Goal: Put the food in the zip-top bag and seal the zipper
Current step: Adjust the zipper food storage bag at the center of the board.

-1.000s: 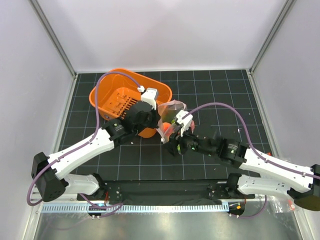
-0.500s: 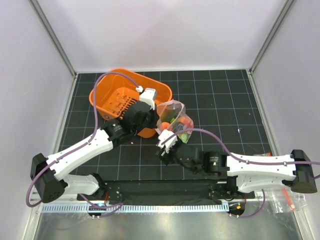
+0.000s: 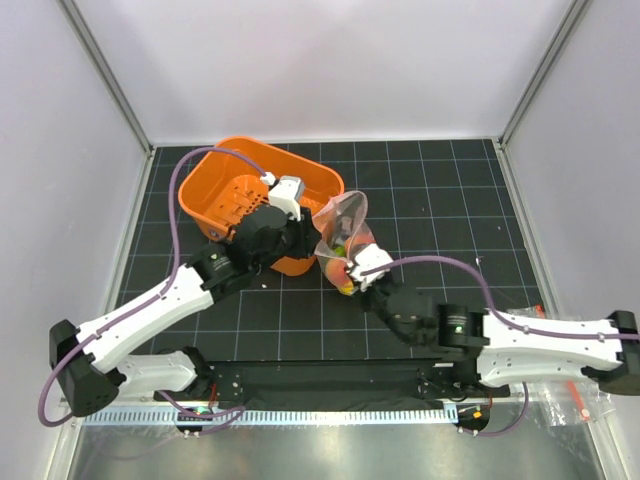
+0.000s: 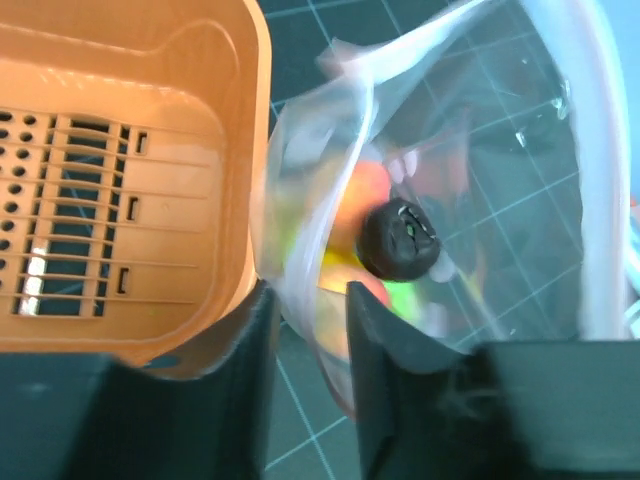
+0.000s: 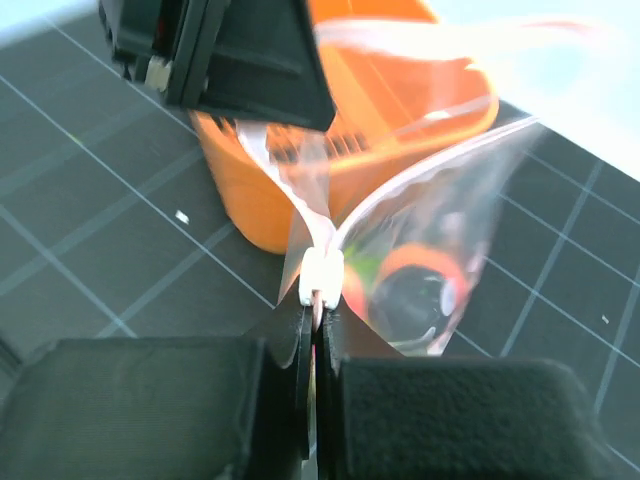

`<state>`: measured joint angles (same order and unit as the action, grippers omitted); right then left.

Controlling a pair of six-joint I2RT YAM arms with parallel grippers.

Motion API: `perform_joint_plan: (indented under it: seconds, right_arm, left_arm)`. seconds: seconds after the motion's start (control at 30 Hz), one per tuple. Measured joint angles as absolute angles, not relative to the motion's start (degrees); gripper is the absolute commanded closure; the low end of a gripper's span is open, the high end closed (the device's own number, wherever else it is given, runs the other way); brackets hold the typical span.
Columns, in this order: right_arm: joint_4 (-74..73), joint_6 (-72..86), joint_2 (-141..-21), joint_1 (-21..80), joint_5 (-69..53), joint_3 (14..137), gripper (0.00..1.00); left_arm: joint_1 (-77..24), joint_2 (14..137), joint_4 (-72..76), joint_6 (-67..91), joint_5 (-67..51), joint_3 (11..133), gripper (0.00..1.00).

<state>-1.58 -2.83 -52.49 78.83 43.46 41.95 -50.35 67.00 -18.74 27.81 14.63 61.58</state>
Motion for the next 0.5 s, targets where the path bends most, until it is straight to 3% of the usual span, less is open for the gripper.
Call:
perform_joint_plan:
  seconds: [0.03,0.07,0.23,0.33,0.5]
  right_arm:
    - [-1.98,-2.81,-50.61,78.78,42.83,41.91,0.99]
    - [-2.37,-2.76,-48.45,78.78,41.93,41.91,0.99]
    - [-3.14,-2.48,-42.17,78.78,38.7,41.76,0.99]
    - [-3.55,-2.42,-41.23,78.78,37.52,41.52,0.99]
    - [-3.95,-3.42,-41.85,78.78,35.31,41.32,0.99]
  left_arm:
    - [-50.33,66.15,-18.68,27.75,14.55,61.32,0.51]
    - [-50.35,65.25,-18.61,27.64,14.55,61.12,0.4]
    - [-52.88,60.97,-18.52,25.89,15.49,60.8,0.17]
    - [-55.88,58.98,-18.24,23.9,16.01,60.8,0.07]
    - [-56.95,58.61,-16.73,21.63,15.4,60.82,0.02]
